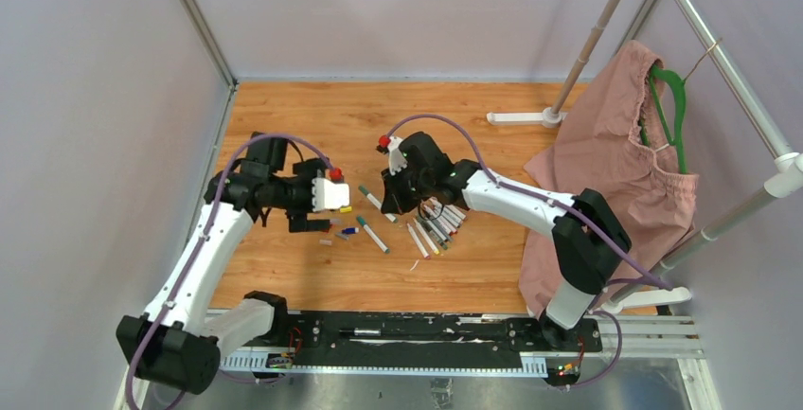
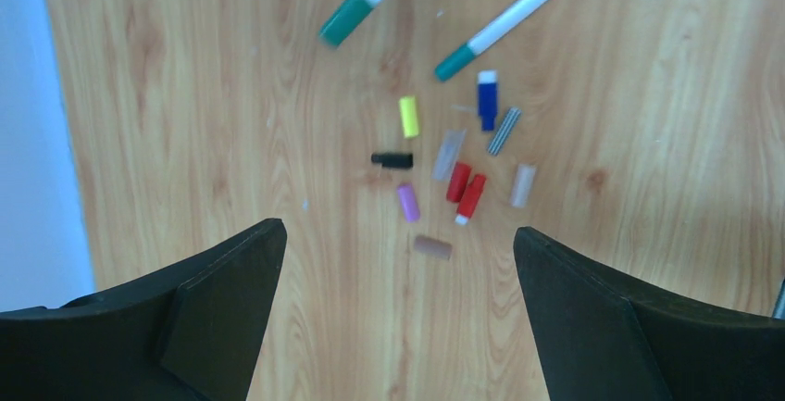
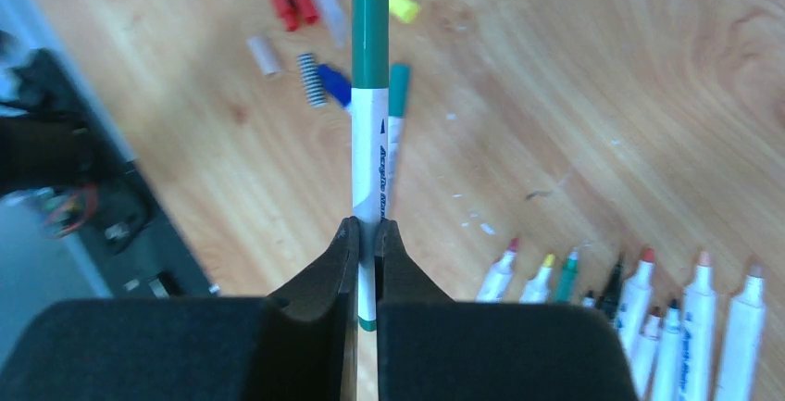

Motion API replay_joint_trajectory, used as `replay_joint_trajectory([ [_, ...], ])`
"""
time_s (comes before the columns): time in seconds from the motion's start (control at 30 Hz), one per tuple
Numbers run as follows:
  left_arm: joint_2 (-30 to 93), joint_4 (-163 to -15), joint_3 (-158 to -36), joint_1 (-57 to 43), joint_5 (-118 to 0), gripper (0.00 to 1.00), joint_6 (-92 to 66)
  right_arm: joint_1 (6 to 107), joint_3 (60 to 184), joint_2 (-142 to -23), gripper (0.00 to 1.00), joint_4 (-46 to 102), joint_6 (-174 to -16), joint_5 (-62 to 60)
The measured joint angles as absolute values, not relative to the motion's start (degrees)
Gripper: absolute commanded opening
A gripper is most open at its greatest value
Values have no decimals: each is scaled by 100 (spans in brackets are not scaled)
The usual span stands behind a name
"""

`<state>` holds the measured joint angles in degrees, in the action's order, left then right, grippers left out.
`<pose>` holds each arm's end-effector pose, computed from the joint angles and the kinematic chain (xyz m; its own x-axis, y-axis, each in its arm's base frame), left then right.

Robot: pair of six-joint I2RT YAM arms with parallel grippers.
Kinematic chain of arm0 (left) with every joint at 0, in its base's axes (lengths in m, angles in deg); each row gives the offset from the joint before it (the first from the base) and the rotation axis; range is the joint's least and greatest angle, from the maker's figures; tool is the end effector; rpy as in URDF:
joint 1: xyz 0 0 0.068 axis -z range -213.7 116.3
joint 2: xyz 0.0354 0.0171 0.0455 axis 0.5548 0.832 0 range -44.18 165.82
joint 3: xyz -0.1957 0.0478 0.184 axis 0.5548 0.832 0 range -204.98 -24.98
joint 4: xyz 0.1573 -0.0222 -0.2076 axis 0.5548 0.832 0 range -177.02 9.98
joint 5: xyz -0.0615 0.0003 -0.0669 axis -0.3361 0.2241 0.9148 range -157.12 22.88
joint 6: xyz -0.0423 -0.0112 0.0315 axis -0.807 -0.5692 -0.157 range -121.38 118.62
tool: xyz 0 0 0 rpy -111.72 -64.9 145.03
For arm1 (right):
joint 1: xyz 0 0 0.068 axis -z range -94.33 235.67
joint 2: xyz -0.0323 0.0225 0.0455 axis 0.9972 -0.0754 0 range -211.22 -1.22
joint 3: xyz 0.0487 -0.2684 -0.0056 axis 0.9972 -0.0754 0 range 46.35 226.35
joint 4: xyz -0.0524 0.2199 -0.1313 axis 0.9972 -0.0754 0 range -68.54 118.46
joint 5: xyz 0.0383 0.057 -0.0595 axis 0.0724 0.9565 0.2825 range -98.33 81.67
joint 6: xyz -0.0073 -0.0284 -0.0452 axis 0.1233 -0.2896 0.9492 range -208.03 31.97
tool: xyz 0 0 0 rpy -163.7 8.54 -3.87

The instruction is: Open the pen caps

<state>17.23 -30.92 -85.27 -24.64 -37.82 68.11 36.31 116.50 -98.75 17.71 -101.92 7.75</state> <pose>0.1913 -0.0482 0.3122 0.0828 0.8139 -0.5751 0.9174 0.1632 0.3630 0.2431 0.2985 0.2491 -0.5995 -0.3444 -0.7225 -0.7490 0.5596 0.3548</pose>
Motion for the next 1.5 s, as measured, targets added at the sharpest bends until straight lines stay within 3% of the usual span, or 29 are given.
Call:
replay_joint_trajectory([
  [0.27,1253,-3031,-8319,-1131,-3927,95,7976,3742,11703,-9701,0,1420,-10564,2657],
  [0.5,1318,-3035,-8265,-372,-4453,77,8721,3742,11738,-9676,0,1277,-10798,3503],
  [0.6,1351,-3031,-8195,-230,-4641,69,8903,3742,11755,-9661,0,1256,-10837,3671],
  [1.0,1443,-3033,-8140,-121,-4882,63,8920,3758,11755,-9650,0,1391,-11182,3835],
  [1.1,1443,-3033,-8138,-110,-4884,54,8855,3775,11760,-9652,0,1564,-11340,3885],
  [1.23,1450,-3033,-8136,-88,-4961,56,8807,3780,11777,-9652,0,1752,-11486,3927],
  [1.4,1484,-3025,-8085,-88,-5138,57,8610,3780,11757,-9652,25,1776,-11479,3636],
  [1.5,1648,-2996,-8134,-381,-5131,63,8258,3773,11480,-9526,35,1787,-11351,3009],
])
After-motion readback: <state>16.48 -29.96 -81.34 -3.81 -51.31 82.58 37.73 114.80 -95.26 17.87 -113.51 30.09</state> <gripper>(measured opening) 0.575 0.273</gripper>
